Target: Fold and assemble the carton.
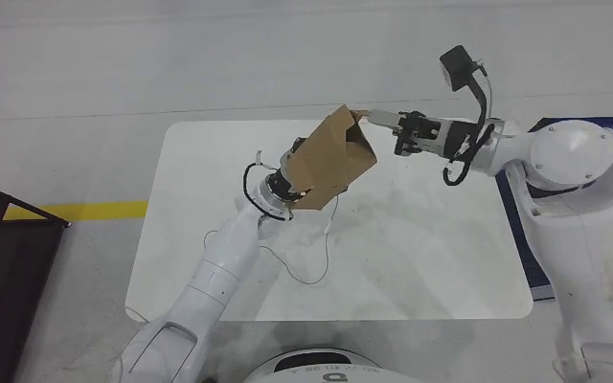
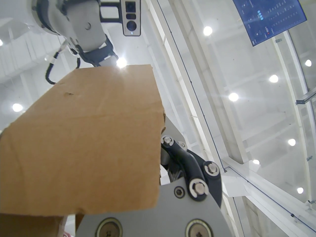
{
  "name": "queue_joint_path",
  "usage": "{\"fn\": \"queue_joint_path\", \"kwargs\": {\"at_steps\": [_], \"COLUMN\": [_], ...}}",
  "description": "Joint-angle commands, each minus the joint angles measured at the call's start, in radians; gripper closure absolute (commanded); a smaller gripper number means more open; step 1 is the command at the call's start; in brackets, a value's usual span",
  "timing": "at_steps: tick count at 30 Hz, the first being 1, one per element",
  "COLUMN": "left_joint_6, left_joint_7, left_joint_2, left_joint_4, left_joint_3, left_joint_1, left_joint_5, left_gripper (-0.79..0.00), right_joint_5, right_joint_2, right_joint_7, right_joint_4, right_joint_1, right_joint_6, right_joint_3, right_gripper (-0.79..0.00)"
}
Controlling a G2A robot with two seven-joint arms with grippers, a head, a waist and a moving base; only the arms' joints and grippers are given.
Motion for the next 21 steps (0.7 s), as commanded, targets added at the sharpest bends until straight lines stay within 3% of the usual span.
{"fn": "queue_joint_path", "kwargs": {"at_steps": [1,6,10,21], "left_joint_6": [-0.005,-0.001,0.001,0.004], "left_joint_7": [0.008,0.019,0.020,-0.003], "left_joint_2": [0.006,0.015,0.019,0.020], "left_joint_4": [0.000,-0.011,-0.026,-0.039], "left_joint_3": [-0.009,-0.026,-0.027,-0.022], "left_joint_1": [0.003,0.014,0.021,0.036], "left_joint_5": [0.039,0.086,0.102,0.108], "left_gripper": [0.000,0.000,0.000,0.000], "right_joint_5": [-0.049,-0.141,-0.270,-0.397], "right_joint_2": [0.007,0.021,0.029,0.028], "right_joint_7": [0.007,0.064,0.097,0.163], "right_joint_4": [-0.042,-0.151,-0.193,-0.159], "right_joint_1": [-0.016,-0.036,-0.032,0.041], "right_joint_6": [-0.017,-0.042,-0.029,0.016], "right_joint_3": [0.028,0.045,-0.009,-0.151], "right_gripper": [-0.785,-0.785,-0.785,-0.785]}}
